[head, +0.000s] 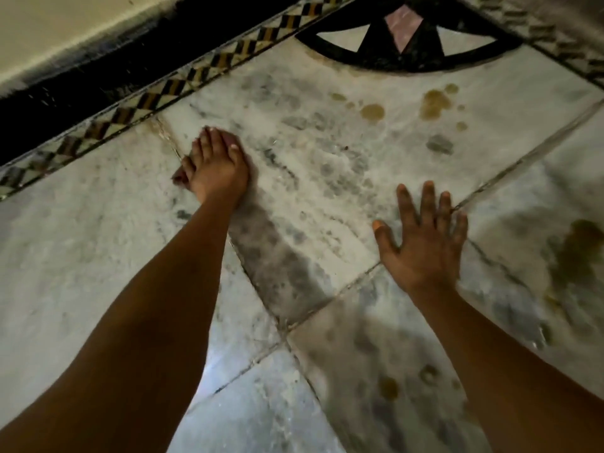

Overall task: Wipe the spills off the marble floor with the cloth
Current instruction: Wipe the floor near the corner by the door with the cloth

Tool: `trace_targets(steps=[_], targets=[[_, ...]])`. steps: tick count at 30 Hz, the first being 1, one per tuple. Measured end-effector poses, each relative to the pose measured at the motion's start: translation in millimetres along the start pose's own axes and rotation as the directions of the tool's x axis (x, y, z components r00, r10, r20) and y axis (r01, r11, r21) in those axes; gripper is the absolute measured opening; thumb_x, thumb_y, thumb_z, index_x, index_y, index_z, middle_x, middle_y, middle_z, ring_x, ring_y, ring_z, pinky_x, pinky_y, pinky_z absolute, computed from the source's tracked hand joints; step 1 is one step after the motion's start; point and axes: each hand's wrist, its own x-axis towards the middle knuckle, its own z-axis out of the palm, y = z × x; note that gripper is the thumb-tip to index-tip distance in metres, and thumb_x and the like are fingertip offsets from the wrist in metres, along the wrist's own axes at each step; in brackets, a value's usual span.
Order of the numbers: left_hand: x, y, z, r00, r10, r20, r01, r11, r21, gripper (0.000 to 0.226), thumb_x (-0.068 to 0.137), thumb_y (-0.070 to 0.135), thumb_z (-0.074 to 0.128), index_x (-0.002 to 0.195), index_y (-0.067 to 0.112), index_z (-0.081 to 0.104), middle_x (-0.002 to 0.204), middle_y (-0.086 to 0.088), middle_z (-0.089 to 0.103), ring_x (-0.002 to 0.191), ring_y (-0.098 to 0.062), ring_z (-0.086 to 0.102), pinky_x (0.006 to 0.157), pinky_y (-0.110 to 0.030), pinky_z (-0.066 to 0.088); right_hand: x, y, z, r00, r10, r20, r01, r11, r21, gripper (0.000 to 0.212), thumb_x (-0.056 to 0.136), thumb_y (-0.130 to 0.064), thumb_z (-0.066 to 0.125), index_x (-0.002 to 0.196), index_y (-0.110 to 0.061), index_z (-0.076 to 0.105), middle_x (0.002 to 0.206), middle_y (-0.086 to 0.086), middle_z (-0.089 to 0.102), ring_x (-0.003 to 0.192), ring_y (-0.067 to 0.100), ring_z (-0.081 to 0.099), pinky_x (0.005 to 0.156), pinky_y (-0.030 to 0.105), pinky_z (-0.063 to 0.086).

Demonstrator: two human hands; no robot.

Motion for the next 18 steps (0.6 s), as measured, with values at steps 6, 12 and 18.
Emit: trace_targets(steps=[6,12,18], targets=[[90.1,39.5,-7.4,0.985,-0.174,-0.005,0.174,0.983,-0.060,0.059,0.099,0.034,0.015,0.150,0.007,0.003,0.159,-0.010,0.000,0.146,-0.026,-0.002,0.117,-0.044,-0.003,-1.4,0.3,-0.2,0.999,0.010,-0.048,-0.009,0.999,0.040,0.074,0.083,-0.066,0.014,0.150,-0.034,0.013,0.159,0.006,0.004,0.146,0.030,0.005,0.114,0.047,-0.004],[77.9,133.2,13.3,0.980,0.194,0.049,-0.192,0.980,-0.046,0.057,0.101,0.034,0.015,0.151,0.009,0.004,0.159,-0.008,0.002,0.146,-0.025,0.003,0.117,-0.042,0.000,-1.2,0.6,0.5,0.997,0.017,-0.080,-0.014,0.999,0.036,0.072,0.083,-0.063,0.027,0.148,-0.031,0.026,0.157,0.008,0.018,0.143,0.032,0.017,0.113,0.049,0.006],[24.5,67.2,11.8,0.756,0.648,0.088,-0.650,0.760,-0.010,0.068,0.091,0.049,0.006,0.151,0.016,0.012,0.158,-0.002,0.014,0.145,-0.016,0.011,0.115,-0.031,0.002,-2.0,0.7,-0.7,0.997,0.014,-0.072,-0.013,1.000,0.013,0.073,0.084,-0.063,0.028,0.148,-0.029,0.024,0.157,0.009,0.018,0.142,0.033,0.018,0.113,0.053,0.010]])
